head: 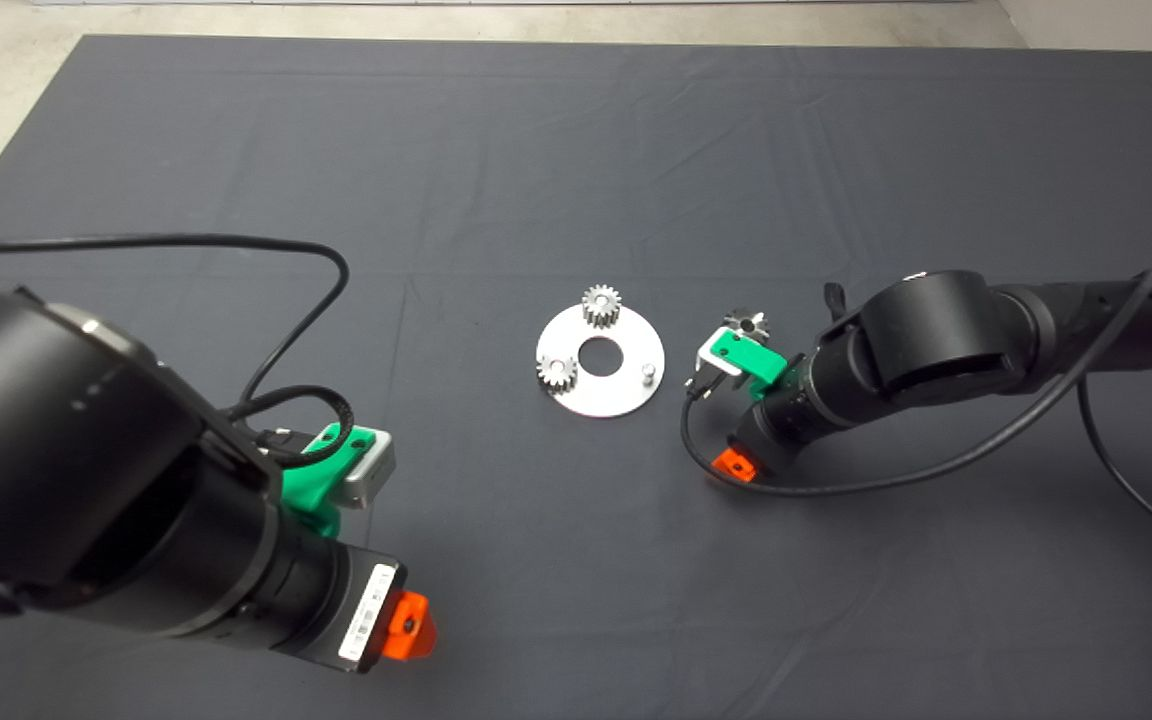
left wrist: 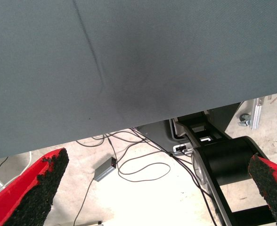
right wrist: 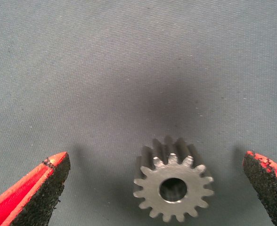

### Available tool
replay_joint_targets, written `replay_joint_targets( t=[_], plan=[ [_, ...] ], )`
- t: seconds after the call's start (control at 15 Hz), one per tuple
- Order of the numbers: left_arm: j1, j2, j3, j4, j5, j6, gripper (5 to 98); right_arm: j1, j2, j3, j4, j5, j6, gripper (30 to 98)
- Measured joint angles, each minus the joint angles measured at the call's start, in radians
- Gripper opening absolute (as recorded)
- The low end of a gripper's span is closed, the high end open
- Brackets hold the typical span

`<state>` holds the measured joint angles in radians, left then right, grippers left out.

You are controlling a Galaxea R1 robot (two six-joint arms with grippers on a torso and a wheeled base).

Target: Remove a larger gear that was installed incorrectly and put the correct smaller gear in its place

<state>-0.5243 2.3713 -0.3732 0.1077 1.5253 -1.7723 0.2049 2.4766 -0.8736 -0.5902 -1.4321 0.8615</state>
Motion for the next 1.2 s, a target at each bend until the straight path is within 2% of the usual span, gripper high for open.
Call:
replay_joint_targets(
  t=[0.33,0.93,1.2],
  plan=[
    [0.000,0.000,0.000,0.000,0.000,0.000,98.2,-0.025,-0.008,0.000,-0.001,-0.005,0.000,97.1],
    [0.009,0.000,0.000,-0.002,0.000,0.000,98.2,-0.022,-0.014,0.000,-0.004,-0.011,-0.001,97.1],
    [0.013,0.000,0.000,-0.002,0.000,0.000,98.2,-0.022,-0.045,0.000,-0.005,-0.012,-0.004,97.1]
  ],
)
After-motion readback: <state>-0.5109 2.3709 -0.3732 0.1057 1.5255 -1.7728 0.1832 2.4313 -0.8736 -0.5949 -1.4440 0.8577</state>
